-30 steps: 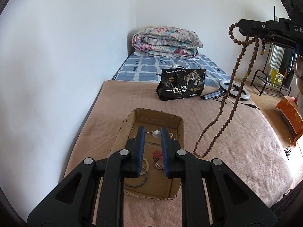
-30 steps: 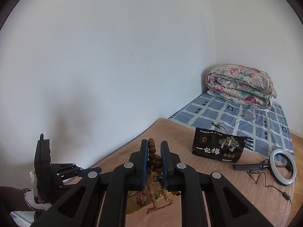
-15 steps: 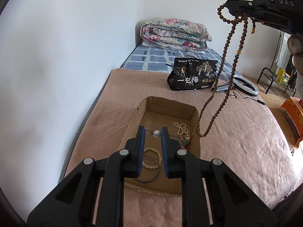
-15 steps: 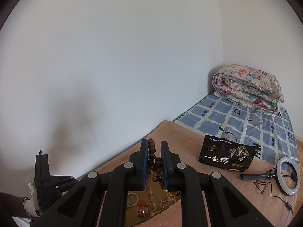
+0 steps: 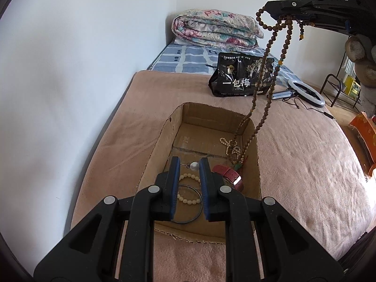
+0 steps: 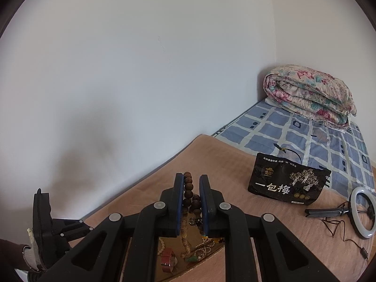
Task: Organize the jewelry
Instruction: 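Lower the bead necklace into the box with the right tool while the left tool releases the earring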
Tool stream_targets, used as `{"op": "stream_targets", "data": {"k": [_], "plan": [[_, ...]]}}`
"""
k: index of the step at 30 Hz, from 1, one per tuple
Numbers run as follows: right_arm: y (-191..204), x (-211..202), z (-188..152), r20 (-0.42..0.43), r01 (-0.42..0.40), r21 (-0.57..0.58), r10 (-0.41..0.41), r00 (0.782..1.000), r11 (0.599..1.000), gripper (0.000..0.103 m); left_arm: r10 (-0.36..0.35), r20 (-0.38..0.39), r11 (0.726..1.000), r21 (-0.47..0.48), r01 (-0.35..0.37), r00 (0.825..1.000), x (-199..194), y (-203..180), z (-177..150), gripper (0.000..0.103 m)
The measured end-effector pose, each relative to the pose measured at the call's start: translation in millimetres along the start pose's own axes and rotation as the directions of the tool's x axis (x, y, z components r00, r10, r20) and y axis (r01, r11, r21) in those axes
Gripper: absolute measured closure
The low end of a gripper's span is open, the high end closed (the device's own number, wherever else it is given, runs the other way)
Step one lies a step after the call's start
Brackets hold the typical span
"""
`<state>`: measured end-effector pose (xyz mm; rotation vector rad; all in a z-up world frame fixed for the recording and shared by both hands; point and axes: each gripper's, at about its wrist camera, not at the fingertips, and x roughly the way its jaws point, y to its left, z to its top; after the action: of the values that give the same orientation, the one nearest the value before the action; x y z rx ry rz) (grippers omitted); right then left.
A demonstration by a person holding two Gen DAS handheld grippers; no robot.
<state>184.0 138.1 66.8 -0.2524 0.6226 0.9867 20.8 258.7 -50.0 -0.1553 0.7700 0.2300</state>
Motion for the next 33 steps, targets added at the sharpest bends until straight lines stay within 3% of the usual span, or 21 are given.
{"op": "stream_targets", "data": {"k": [28, 30, 31, 32, 33], "plan": [[3, 89, -61, -0.17, -0.038, 0.071, 0.05, 0.984, 0.997, 0.09, -0.007, -0.042, 1.0, -0.013, 0.007, 0.999, 24, 4, -7, 0.088], [5, 88, -60, -0.167, -0.03, 0.066, 0.041, 0.985, 0.997, 0.079, -0.002, -0.039, 1.0, -0.014, 0.002, 0.999, 23, 4, -7, 0.087], [7, 87, -60, -0.163, -0.022, 0.06, 0.032, 0.986, 0.998, 0.069, 0.0, -0.04, 1.0, -0.014, -0.001, 0.999, 23, 4, -7, 0.076], [8, 85, -59, -0.16, -0.016, 0.053, 0.024, 0.987, 0.998, 0.062, 0.0, -0.038, 1.0, -0.019, -0.001, 0.999, 23, 4, -7, 0.056], [9, 84, -59, -0.16, -0.008, 0.048, 0.016, 0.987, 0.999, 0.056, 0.0, -0.031, 1.0, -0.025, 0.0, 1.0, 21, 5, -7, 0.048]]}}
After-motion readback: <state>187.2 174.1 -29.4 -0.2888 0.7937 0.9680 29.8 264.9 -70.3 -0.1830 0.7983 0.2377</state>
